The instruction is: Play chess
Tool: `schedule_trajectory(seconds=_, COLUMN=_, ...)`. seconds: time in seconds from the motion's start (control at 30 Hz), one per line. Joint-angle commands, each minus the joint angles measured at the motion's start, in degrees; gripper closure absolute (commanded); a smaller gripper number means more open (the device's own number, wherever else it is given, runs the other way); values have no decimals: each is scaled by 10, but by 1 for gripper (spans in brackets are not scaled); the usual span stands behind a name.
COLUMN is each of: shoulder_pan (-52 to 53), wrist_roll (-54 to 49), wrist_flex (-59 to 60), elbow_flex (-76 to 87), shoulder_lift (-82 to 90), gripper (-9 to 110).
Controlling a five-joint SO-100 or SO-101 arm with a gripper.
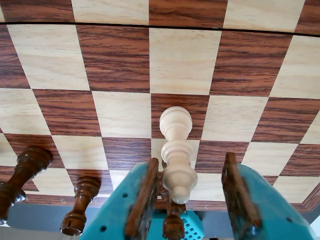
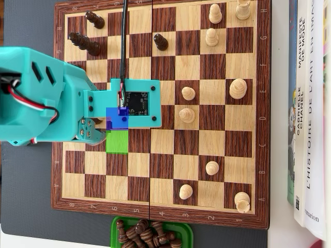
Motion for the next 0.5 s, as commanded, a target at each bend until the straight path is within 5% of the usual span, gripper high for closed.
schedule_trajectory(seconds=0.0, shoulder_pan=4, wrist_roll=-4, wrist_flex=-5, elbow_flex=-3, shoulder_lift=4, gripper=86)
schedule_trajectory(seconds=0.47, shoulder_pan=5, wrist_roll=-4, wrist_flex=-5, elbow_flex=-3, shoulder_lift=4, gripper=87)
